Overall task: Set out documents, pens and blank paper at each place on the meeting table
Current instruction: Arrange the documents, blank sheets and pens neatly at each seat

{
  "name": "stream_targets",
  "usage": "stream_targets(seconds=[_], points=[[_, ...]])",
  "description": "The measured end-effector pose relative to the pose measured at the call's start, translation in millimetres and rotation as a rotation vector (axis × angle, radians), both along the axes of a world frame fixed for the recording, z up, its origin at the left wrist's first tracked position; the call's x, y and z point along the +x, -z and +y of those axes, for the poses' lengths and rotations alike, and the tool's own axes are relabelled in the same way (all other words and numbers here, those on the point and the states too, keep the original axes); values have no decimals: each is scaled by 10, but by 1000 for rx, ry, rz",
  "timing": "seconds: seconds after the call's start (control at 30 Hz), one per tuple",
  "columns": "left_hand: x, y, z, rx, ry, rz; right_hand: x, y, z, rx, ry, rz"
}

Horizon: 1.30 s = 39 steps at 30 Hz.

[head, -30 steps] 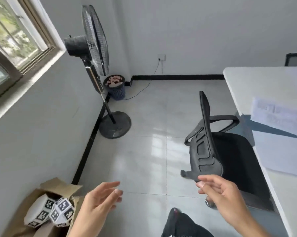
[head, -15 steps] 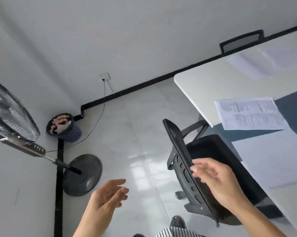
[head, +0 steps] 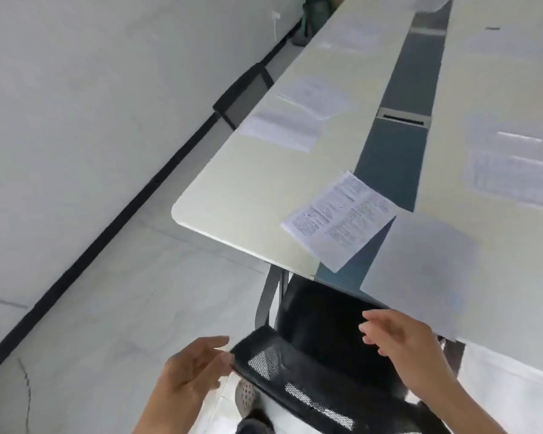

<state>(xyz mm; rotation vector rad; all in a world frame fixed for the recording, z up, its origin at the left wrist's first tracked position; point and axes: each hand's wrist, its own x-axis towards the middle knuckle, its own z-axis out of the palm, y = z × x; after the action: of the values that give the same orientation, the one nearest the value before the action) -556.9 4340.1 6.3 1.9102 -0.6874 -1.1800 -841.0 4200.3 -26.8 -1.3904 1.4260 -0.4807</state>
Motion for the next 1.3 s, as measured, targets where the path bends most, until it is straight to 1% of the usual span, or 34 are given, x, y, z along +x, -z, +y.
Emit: stream_targets(seconds=[0.13, 0.23, 0.43, 0.53, 0.6, 0.7, 0.8, 0.9, 0.97, 1.03, 1.1, 1.17, 1.23, 1.3], points=[[601, -18, -702, -6, 177, 7, 395, -55, 28, 45, 173, 36], [772, -32, -1171, -14, 313, -6, 486, -136, 82, 52, 278, 61], [483, 4, -1890, -15, 567, 43, 379, -119, 119, 51, 436, 144], [302, 126, -2124, 27, 681, 18, 317, -17, 1, 74, 468, 142], [220, 256, -2295, 62, 721, -57, 298, 109, -174, 107, 486, 131], [78, 515, -2581, 85, 753, -272, 277, 378, -570, 188, 462, 103], [-62, 828, -2872, 92, 807, -471, 333, 620, -1020, 264, 443, 35], [-153, 1186, -3104, 121, 997, -697, 414, 830, -1410, 320, 482, 8], [-180, 1391, -3251, 158, 1120, -838, 469, 949, -1662, 401, 575, -40], [-160, 1580, -3330, 193, 1223, -937, 528, 1048, -1868, 504, 695, -145], [-130, 1724, -3321, 211, 1300, -1001, 585, 1090, -2042, 616, 821, -321], [-78, 1806, -3248, 200, 1305, -1029, 652, 1089, -2184, 679, 865, -446], [-10, 1831, -3155, 148, 1301, -1033, 716, 1080, -2291, 700, 835, -450], [76, 1835, -3035, 127, 1328, -1018, 789, 1105, -2383, 669, 821, -370]])
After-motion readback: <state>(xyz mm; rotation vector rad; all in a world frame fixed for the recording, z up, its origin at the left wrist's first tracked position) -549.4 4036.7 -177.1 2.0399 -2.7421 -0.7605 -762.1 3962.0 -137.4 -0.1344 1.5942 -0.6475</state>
